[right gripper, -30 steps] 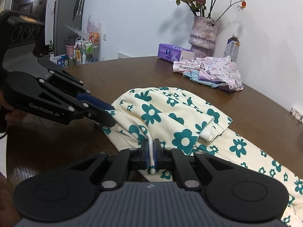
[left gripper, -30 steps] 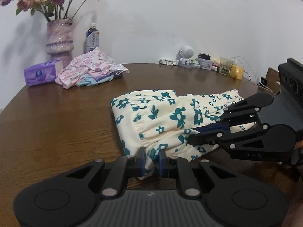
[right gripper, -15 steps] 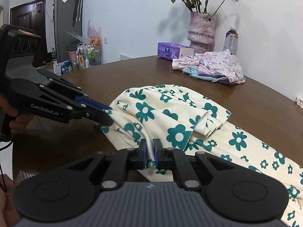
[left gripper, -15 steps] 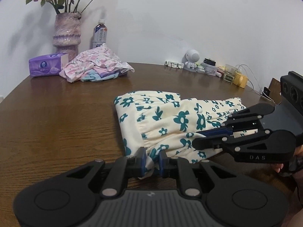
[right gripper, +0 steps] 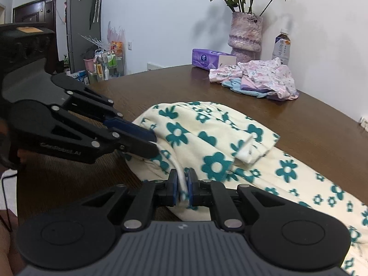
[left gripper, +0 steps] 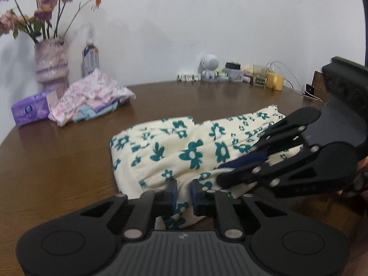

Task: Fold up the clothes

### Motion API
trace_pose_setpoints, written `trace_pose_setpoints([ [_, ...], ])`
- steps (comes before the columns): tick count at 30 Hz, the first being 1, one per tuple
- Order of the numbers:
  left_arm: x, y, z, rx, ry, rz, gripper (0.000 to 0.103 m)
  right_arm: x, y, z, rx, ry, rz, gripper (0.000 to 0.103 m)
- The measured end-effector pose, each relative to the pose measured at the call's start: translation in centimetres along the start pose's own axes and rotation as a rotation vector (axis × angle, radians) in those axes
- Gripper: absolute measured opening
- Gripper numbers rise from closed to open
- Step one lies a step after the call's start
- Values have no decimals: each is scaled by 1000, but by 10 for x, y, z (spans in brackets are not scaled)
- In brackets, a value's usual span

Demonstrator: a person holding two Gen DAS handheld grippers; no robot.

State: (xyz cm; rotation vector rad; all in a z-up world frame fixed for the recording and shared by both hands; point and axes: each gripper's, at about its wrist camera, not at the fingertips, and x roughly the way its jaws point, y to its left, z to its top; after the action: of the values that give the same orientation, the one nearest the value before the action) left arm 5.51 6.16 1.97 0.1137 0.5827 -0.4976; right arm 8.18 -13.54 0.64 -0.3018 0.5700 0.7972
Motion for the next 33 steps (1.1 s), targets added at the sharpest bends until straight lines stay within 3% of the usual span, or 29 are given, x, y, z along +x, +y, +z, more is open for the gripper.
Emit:
trace_pose_setpoints([
  [11,2,3,-4,-16,18,-5,12,2,11,15,18,-39,24,9],
  [15,-1,6,-1,-25,25,-23,14,11,6,11,19,-1,29,9],
  [19,-22,10,8,-12,-43,-53,15,8,3,7,18,22,27,8],
  [22,-23,19,18,-16,-68,-11,25,7,7,7,10,26,13,9],
  [24,-13,24,19,1,-39,6,23,3,10,11,7,16,9,9],
  [26,0,26,17,27,11,-1,22,-5,11,18,-10,-17,9,13],
  [28,6,24,15,57,36,-9,20,-9,14,28,-53,-49,-7,36],
  [33,10,31,14,36,49,-35,20,20,17,42,-157,11,-3,38],
])
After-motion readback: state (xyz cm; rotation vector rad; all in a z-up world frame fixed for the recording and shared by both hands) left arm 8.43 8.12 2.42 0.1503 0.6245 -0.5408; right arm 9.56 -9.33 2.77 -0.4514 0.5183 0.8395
